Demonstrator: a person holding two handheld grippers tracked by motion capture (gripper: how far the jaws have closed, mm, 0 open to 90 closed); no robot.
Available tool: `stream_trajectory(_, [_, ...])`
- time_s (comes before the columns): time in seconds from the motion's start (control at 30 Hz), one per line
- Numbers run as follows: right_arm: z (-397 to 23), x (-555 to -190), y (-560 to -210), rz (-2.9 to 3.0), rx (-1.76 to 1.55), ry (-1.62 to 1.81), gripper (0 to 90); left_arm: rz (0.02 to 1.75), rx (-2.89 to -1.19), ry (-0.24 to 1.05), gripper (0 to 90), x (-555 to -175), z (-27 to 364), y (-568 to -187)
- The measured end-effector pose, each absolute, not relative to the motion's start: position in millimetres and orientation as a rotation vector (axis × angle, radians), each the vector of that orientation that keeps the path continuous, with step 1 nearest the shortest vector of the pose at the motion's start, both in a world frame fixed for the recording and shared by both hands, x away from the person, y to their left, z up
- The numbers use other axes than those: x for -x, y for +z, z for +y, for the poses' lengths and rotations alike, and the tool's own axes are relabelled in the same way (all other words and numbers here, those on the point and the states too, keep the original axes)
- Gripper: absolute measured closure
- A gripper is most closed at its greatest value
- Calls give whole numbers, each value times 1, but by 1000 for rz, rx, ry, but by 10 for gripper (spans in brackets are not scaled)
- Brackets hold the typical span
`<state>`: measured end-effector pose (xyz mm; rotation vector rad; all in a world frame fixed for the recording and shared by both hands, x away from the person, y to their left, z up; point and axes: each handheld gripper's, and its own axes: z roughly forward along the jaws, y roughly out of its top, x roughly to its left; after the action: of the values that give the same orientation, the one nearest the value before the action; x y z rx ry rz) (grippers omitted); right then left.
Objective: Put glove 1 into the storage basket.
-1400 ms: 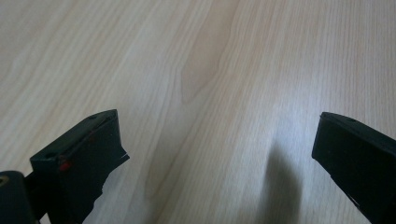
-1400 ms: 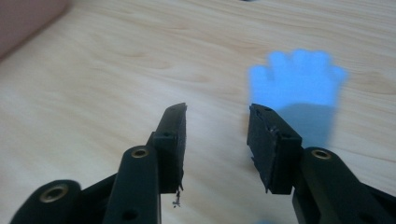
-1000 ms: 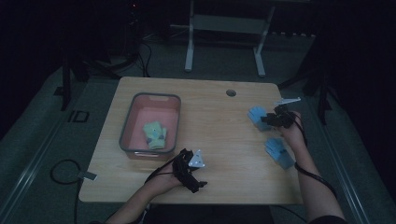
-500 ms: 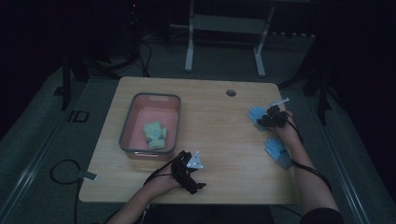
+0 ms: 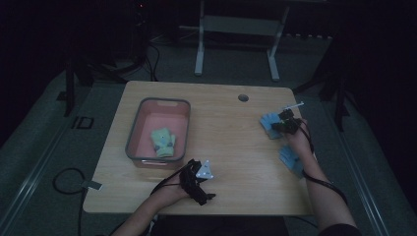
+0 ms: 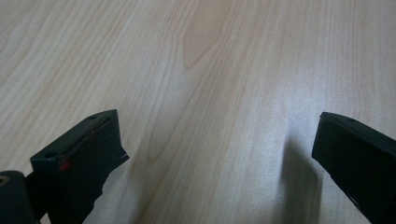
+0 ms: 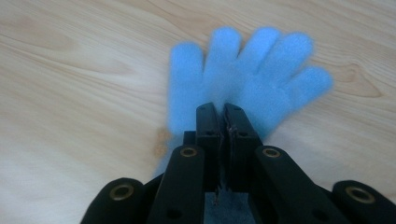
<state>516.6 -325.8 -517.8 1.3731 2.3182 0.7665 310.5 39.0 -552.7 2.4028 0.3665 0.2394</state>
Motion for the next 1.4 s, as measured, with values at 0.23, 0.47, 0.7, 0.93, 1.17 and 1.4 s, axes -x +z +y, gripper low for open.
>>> stream_trajectory(0.23, [-299,-474,-488,2326,-1355,901,868,375,-2391,265,18,-310,40,-554])
stream_trajectory(0.47, [-274,-435,-473,2270,-1386,951,867,388,-2368,281,18,-309,45,-554])
stream_trajectory(0.7, [-250,-399,-469,2244,-1402,975,868,394,-2350,281,18,-309,46,-554])
stream_trajectory(0.93, [-223,-376,-477,2218,-1397,972,868,390,-2358,285,18,-307,46,-554])
stream_trajectory(1.17, [-205,-374,-503,2236,-1457,943,866,397,-2350,279,18,-306,46,-556])
stream_trajectory(1.4, [-197,-380,-521,2242,-1500,908,865,395,-2343,280,18,-306,46,-555])
